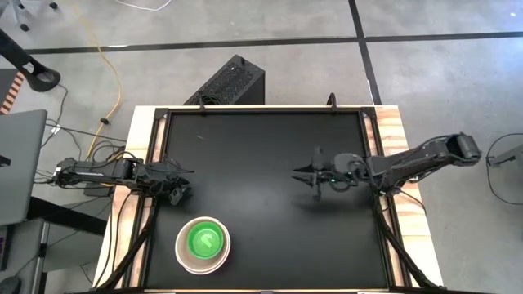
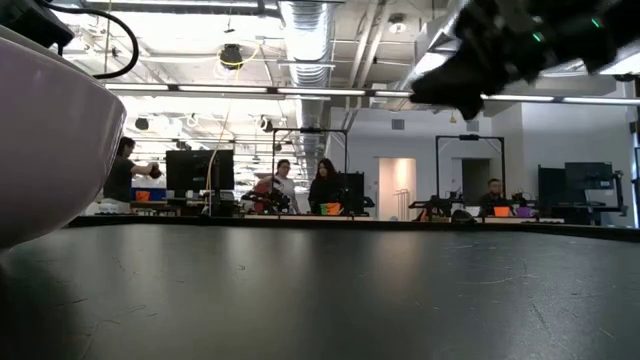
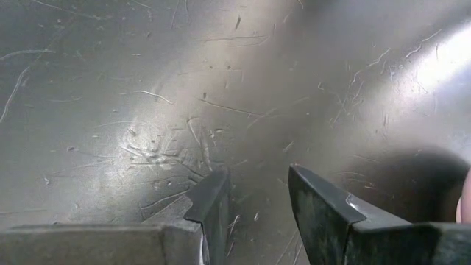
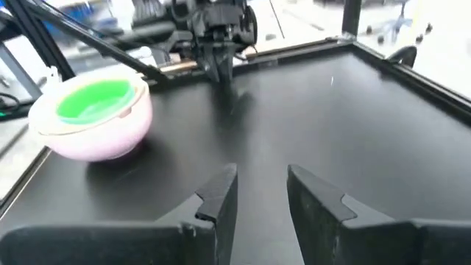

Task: Nest bowls inside each other
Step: Return to Home Position

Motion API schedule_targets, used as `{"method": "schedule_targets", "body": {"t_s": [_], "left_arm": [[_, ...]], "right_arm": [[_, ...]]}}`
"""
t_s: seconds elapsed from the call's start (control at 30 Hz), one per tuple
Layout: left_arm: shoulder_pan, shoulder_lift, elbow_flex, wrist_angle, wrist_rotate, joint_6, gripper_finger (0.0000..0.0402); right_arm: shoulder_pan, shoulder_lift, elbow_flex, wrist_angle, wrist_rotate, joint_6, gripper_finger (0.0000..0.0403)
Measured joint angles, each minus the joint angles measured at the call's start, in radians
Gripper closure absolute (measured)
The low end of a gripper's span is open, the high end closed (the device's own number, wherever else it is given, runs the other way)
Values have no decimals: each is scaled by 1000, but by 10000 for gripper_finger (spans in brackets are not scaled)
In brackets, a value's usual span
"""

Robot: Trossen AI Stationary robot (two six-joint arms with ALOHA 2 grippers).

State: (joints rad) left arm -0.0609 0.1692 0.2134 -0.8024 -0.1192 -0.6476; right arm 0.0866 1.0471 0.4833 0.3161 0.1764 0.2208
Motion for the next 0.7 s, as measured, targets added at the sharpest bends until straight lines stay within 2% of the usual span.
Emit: {"method": "schedule_targets", "body": {"t_s": [0.13, 0.3, 0.47, 0.7], "left_arm": [[0, 0, 0, 0, 0, 0, 274], [0, 0, 0, 0, 0, 0, 274], [0, 0, 0, 0, 0, 0, 274], [0, 0, 0, 0, 0, 0, 274]], "right_arm": [[-32, -76, -184, 209, -23, -11, 265], [-74, -161, -326, 361, -73, -12, 265], [-97, -238, -402, 350, -73, -12, 265], [-145, -421, -417, 165, -69, 33, 265]]}}
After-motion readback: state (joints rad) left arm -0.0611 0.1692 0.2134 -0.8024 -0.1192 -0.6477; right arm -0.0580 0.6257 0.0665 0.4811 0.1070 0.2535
